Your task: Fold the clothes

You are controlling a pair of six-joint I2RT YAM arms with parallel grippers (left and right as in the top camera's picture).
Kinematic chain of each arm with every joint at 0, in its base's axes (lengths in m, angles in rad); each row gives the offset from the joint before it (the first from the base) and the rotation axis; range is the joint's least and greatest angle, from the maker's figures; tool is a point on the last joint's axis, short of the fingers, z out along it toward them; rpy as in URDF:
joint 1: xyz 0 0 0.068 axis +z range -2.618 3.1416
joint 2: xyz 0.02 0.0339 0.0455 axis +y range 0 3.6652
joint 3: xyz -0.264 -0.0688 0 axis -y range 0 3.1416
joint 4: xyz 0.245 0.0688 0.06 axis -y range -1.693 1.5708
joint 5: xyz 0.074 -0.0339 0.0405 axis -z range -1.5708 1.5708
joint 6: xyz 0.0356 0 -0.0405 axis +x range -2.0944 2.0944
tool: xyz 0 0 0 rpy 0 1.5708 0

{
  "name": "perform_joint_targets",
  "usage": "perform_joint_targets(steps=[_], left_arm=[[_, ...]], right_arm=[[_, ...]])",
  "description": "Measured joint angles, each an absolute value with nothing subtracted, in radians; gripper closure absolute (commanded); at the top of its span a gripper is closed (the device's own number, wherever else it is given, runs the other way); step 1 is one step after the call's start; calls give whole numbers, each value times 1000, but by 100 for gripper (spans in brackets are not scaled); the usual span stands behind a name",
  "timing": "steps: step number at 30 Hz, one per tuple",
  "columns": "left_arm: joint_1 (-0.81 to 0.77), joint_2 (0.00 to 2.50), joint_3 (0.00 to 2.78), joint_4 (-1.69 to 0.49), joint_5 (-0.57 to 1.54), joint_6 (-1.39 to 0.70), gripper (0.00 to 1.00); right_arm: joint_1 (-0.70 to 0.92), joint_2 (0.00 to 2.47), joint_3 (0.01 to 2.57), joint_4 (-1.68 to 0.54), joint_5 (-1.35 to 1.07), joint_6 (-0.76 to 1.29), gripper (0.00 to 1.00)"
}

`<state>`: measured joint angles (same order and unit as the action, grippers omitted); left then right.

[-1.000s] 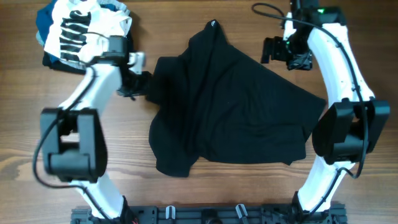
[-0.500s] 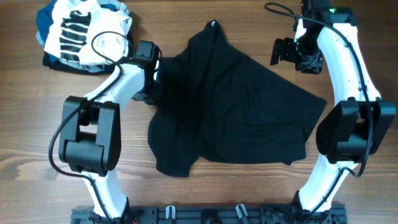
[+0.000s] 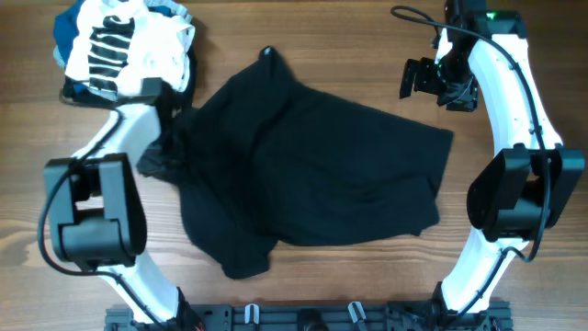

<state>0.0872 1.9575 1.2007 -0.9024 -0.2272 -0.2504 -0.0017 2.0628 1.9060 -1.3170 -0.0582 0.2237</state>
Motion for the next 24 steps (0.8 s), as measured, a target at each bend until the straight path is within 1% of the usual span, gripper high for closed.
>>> perform_joint_targets(steps=[2, 3, 6, 10, 11, 13, 14, 16, 18, 22, 24], left_arm=[[142, 1956, 1199, -921, -227, -270, 47], [166, 1953, 1197, -927, -220, -280, 32], [236, 1942, 1196, -947, -187, -295, 11], [290, 1937, 1198, -968, -141, -299, 3], [295, 1937, 1200, -973, -138, -299, 2], [297, 1936, 1209, -989, -139, -302, 0], [297, 1932, 1211, -991, -141, -303, 0], [296, 1919, 1205, -987, -139, -306, 0], [287, 1900, 1184, -983, -125, -307, 0], [263, 1822, 1156, -952, -37, -279, 0], [256, 1743, 1156, -931, 10, -253, 0]], right_arm=[[-3, 2063, 1906, -1304, -58, 223, 0], [-5, 2063, 1904, -1289, -58, 223, 1], [-19, 2063, 1885, -1257, -58, 223, 0], [-52, 2063, 1814, -1226, -57, 223, 1], [-58, 2063, 1791, -1217, -54, 224, 6], [-65, 2063, 1755, -1201, -53, 224, 30], [-68, 2063, 1718, -1185, -51, 224, 32], [-67, 2063, 1672, -1134, -51, 233, 32], [-67, 2063, 1622, -1097, -50, 234, 28], [-67, 2063, 1494, -979, -24, 265, 27], [-67, 2063, 1431, -930, -7, 284, 28]])
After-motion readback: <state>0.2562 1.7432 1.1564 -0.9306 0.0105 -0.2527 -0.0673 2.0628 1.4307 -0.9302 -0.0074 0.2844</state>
